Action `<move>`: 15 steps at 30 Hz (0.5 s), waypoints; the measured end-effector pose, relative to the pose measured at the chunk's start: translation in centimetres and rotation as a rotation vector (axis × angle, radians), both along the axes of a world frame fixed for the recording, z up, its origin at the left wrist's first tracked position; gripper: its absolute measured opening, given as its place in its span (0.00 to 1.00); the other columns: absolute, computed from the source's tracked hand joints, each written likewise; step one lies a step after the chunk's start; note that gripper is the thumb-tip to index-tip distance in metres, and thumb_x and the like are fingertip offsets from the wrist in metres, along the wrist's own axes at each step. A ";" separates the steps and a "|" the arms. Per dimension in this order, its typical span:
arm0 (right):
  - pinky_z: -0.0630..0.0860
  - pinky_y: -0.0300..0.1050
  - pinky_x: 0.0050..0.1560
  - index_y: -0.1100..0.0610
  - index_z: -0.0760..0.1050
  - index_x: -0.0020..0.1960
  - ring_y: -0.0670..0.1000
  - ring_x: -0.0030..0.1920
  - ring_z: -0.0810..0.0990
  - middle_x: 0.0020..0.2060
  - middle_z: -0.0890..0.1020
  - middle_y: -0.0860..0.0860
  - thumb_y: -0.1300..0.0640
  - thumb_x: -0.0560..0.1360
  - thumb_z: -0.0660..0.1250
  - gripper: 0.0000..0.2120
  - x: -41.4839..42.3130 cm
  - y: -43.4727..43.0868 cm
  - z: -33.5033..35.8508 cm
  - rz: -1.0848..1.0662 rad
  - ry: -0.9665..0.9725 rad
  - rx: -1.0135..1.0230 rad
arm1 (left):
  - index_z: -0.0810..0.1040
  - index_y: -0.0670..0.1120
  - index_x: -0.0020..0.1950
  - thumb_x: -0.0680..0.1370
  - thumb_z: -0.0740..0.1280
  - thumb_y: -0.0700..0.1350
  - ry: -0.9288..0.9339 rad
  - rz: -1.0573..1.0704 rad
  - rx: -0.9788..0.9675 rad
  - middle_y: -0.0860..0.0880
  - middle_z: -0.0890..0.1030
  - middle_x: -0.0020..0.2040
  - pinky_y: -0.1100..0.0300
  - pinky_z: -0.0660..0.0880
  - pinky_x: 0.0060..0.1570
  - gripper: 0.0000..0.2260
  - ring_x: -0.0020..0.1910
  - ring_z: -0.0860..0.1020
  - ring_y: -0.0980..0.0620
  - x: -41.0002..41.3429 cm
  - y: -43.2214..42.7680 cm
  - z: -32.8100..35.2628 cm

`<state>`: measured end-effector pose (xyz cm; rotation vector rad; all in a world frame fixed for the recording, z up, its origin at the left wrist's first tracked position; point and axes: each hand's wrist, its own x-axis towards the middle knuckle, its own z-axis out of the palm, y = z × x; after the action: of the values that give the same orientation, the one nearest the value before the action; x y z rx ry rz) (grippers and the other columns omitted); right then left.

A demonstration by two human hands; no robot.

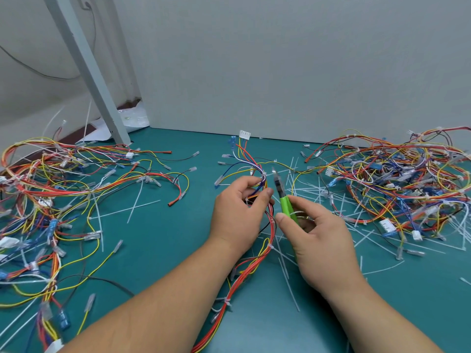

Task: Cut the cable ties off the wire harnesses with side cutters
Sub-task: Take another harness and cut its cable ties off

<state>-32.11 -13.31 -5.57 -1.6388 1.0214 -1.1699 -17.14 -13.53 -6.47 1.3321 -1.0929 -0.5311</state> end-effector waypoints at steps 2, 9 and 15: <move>0.76 0.32 0.40 0.44 0.81 0.49 0.44 0.38 0.82 0.39 0.86 0.42 0.60 0.75 0.75 0.11 -0.2 -0.2 0.0 -0.027 -0.095 0.024 | 0.77 0.56 0.49 0.78 0.72 0.46 -0.005 0.009 0.009 0.56 0.86 0.39 0.64 0.78 0.46 0.06 0.41 0.84 0.57 0.0 0.0 0.0; 0.80 0.51 0.54 0.52 0.81 0.58 0.52 0.48 0.84 0.45 0.85 0.48 0.53 0.71 0.73 0.15 -0.7 -1.2 0.4 -0.139 -0.520 0.222 | 0.78 0.57 0.48 0.78 0.73 0.47 -0.006 0.055 0.010 0.54 0.85 0.37 0.69 0.74 0.40 0.07 0.36 0.82 0.57 0.1 0.0 0.1; 0.81 0.55 0.48 0.46 0.78 0.55 0.54 0.50 0.85 0.45 0.84 0.49 0.47 0.74 0.67 0.10 -1.0 -1.4 0.8 -0.073 -0.648 0.409 | 0.76 0.57 0.48 0.78 0.67 0.51 -0.029 0.035 0.034 0.58 0.83 0.42 0.70 0.72 0.39 0.01 0.36 0.78 0.57 0.2 -0.1 0.1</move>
<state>-33.12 -14.68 -4.76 -0.8213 0.8227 -1.3119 -16.98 -13.64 -6.35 1.3897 -1.0864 -0.5076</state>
